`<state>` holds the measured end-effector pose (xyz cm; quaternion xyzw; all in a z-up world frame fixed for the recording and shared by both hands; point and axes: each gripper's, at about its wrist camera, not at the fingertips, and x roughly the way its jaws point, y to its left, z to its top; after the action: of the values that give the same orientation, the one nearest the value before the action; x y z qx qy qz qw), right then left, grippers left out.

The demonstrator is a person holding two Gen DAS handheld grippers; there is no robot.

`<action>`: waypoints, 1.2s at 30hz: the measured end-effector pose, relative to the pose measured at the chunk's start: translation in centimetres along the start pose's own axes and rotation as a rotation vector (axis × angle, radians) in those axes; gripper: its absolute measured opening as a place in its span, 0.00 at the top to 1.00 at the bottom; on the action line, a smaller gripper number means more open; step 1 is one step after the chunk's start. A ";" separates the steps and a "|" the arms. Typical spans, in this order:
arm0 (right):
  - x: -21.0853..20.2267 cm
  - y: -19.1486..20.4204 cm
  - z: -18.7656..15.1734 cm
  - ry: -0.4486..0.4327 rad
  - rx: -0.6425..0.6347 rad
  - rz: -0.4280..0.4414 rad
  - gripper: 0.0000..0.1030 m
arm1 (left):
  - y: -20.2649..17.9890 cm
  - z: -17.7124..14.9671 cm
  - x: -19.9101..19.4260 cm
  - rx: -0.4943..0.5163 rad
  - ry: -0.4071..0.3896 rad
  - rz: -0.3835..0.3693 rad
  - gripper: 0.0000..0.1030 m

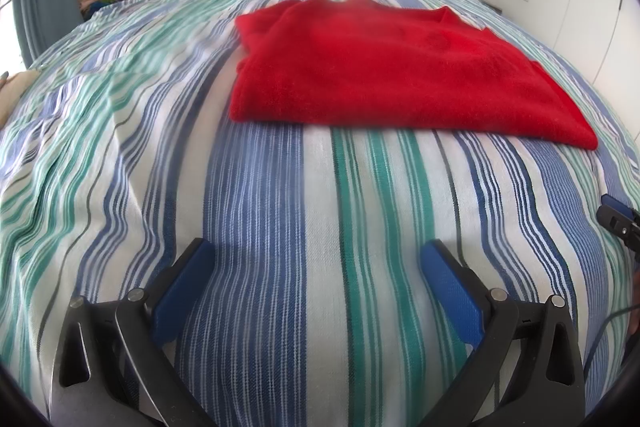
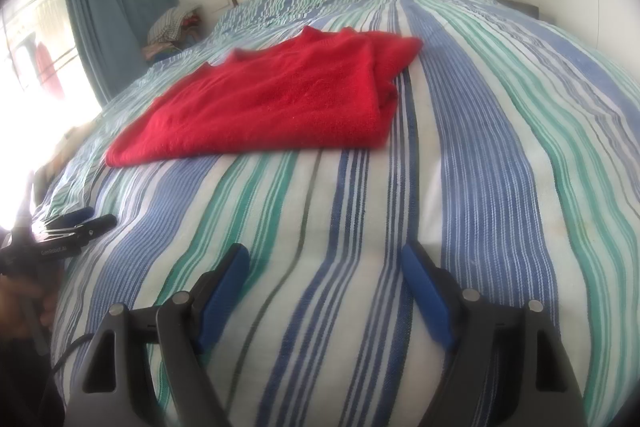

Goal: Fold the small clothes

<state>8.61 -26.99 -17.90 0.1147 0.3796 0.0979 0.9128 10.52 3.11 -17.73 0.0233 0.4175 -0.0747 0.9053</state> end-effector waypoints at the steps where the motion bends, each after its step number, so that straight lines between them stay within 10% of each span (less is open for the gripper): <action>1: 0.0 0.0 0.0 0.000 0.000 0.000 0.24 | 0.0 0.0 0.0 0.000 0.000 0.000 0.01; 15: 0.0 0.0 0.0 0.000 -0.001 -0.001 0.24 | 0.0 0.1 0.1 0.000 0.006 0.005 0.01; 21: 0.0 0.1 0.0 0.006 -0.007 -0.011 0.24 | 0.2 3.0 -1.5 -0.009 0.170 -0.024 0.02; 26: 0.0 0.5 1.1 0.083 -0.045 -0.028 0.22 | 2.2 4.9 -5.3 -0.037 0.047 -0.098 0.01; 36: 0.6 -5.1 13.8 0.079 0.212 0.098 0.22 | 4.8 3.4 -3.4 -0.139 -0.017 -0.052 0.02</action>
<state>19.43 -33.58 -10.31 0.2247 0.4174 0.1060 0.8741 11.64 7.91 -12.98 -0.0511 0.4145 -0.0692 0.9060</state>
